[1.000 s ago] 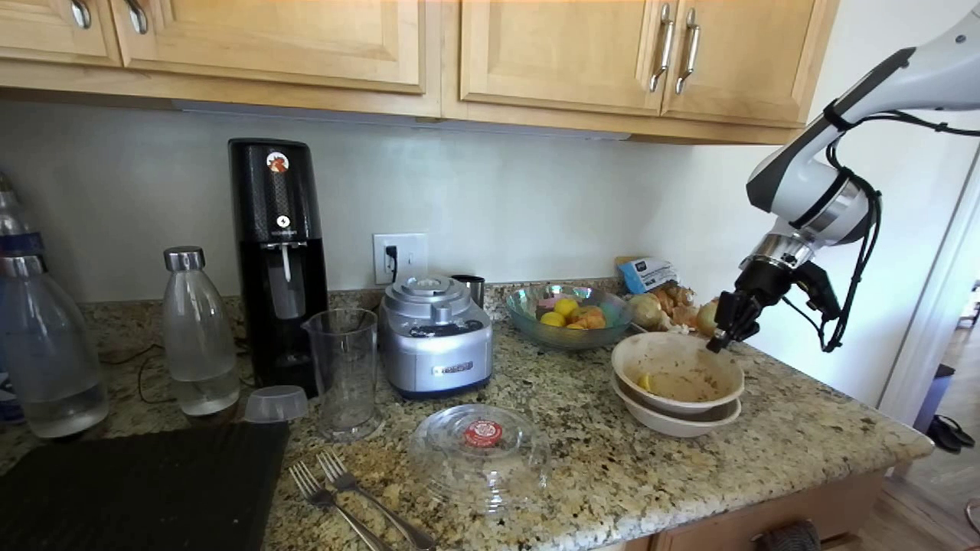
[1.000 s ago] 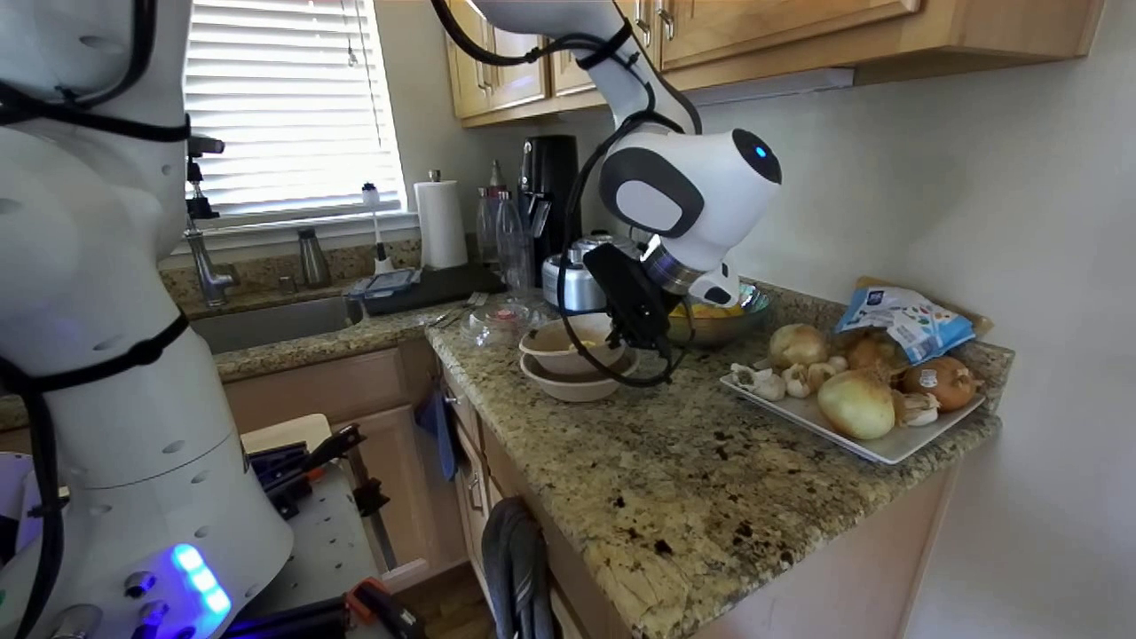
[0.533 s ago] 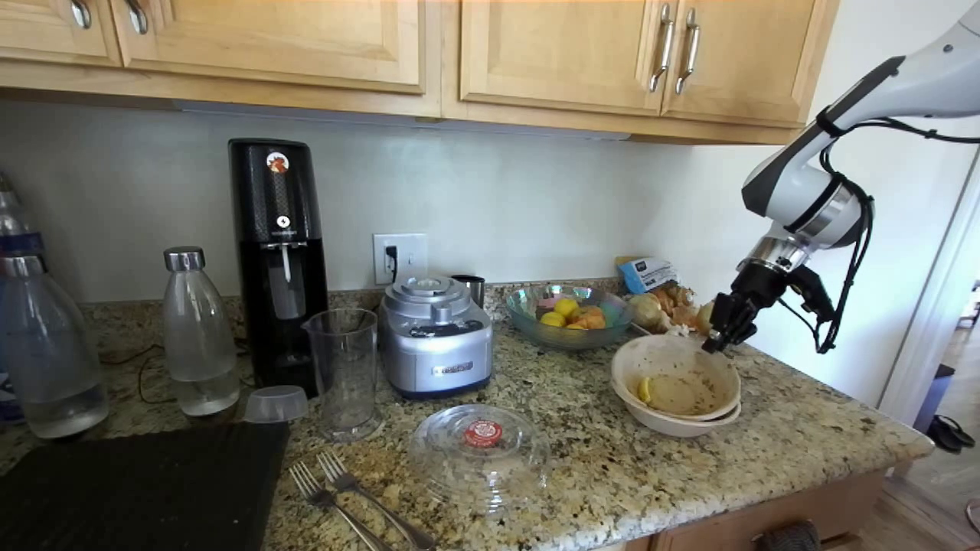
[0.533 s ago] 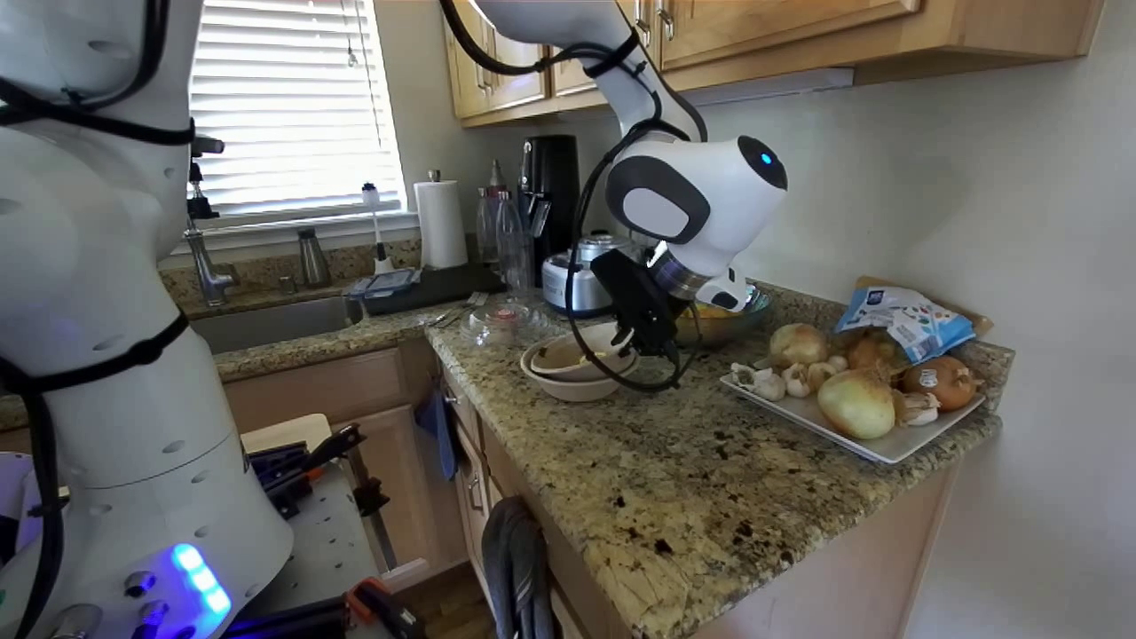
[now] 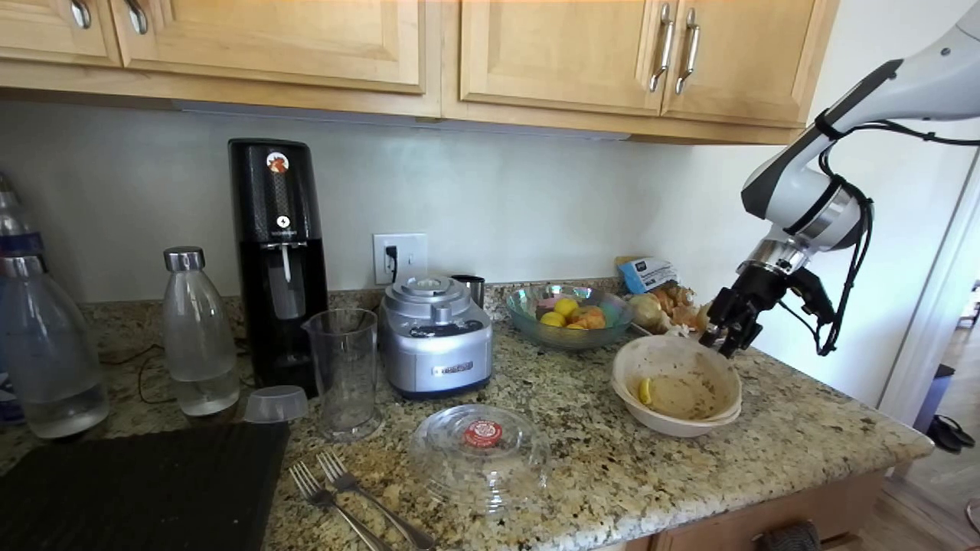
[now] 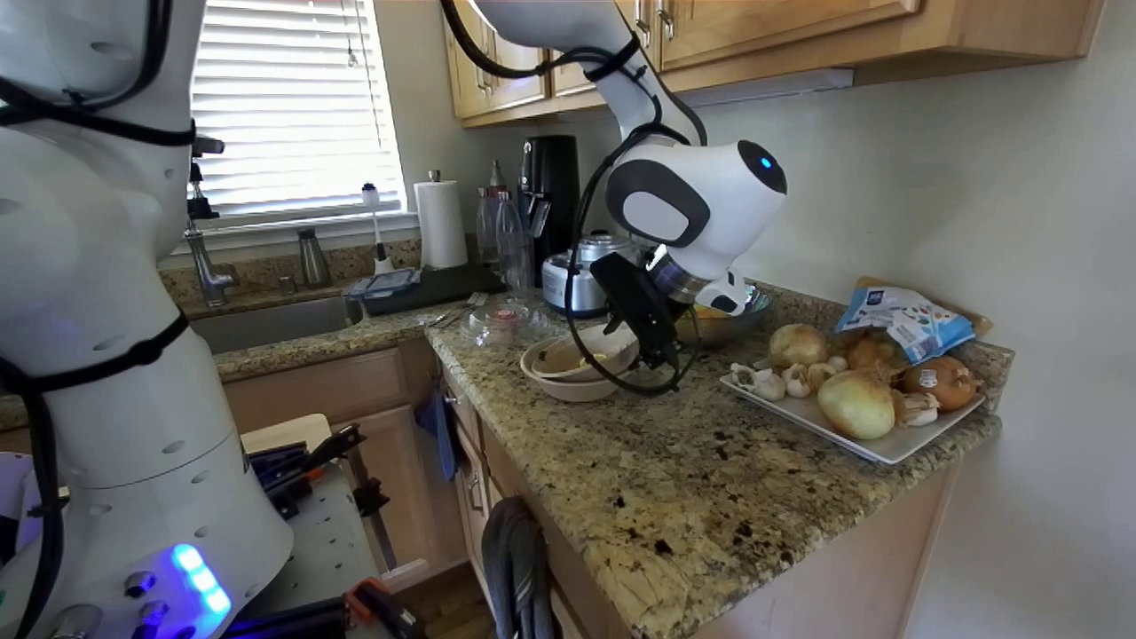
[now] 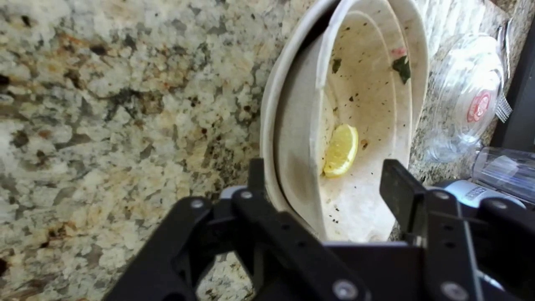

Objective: Stack the right plate in the left plate

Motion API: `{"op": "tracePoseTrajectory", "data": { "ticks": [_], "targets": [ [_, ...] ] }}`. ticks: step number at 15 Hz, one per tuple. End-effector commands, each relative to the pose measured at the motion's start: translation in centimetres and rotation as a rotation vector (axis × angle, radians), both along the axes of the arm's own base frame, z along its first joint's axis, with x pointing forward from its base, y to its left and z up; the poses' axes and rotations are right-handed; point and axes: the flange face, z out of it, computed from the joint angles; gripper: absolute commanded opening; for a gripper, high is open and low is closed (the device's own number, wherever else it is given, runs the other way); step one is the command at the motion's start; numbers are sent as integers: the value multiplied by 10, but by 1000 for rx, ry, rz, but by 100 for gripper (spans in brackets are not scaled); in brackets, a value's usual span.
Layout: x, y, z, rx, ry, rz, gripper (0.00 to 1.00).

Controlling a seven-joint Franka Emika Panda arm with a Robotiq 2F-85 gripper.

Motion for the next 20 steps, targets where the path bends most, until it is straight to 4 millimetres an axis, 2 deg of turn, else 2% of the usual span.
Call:
{"op": "tracePoseTrajectory", "data": {
  "ticks": [1, 2, 4, 7, 10, 11, 12, 15, 17, 20],
  "targets": [
    [-5, -2, 7, -7, -6, -1, 99],
    [-5, -3, 7, -4, 1, 2, 67],
    [-4, -6, 8, -17, -11, -4, 62],
    [-2, -20, 17, -85, -28, -9, 42],
    [-4, -33, 25, -154, -53, -8, 50],
    [-5, -38, 28, -177, -65, -10, 63],
    [-5, -42, 32, -193, -74, -11, 73],
    [-7, -51, 45, -246, -96, -13, 92],
    [-9, -57, 53, -314, -111, -18, 99],
    [-14, -66, 64, -412, -138, -43, 100]
  ]
}}
